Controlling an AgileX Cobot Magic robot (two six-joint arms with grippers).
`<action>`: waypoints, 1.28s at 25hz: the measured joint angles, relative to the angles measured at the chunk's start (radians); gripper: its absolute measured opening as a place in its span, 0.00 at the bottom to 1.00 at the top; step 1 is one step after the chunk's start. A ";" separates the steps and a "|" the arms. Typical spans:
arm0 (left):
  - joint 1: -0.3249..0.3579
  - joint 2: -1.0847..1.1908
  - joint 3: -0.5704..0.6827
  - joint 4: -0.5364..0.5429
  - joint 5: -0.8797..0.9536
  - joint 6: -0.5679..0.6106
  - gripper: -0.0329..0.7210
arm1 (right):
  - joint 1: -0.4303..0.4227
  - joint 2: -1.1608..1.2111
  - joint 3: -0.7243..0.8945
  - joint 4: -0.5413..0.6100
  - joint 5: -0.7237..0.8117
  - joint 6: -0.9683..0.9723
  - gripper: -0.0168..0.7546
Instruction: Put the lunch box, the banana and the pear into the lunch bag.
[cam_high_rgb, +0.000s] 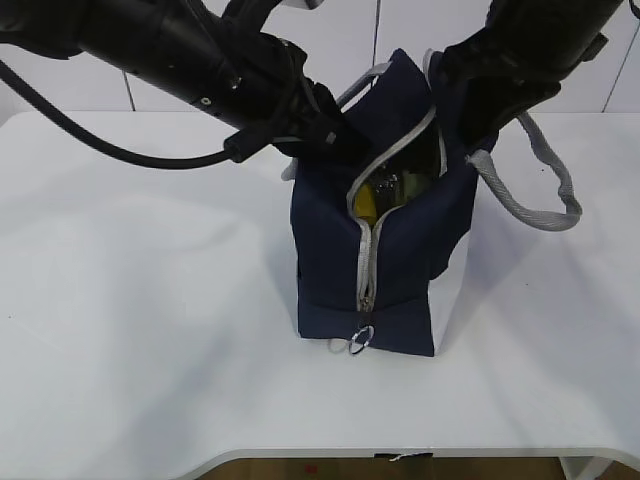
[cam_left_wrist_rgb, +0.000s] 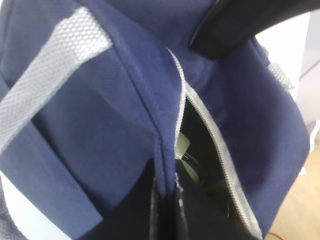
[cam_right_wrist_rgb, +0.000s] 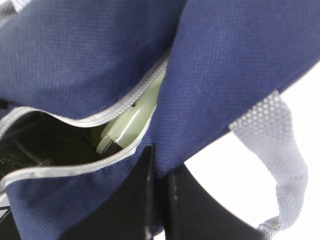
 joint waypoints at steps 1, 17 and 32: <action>0.000 0.001 0.000 -0.004 -0.009 0.000 0.04 | 0.000 0.000 0.000 -0.005 0.000 0.000 0.03; 0.000 0.009 0.000 -0.019 -0.012 -0.002 0.04 | 0.000 0.000 0.000 -0.011 0.000 0.016 0.04; 0.012 0.009 0.000 0.002 -0.010 -0.002 0.16 | 0.000 -0.004 0.000 -0.011 -0.010 0.024 0.26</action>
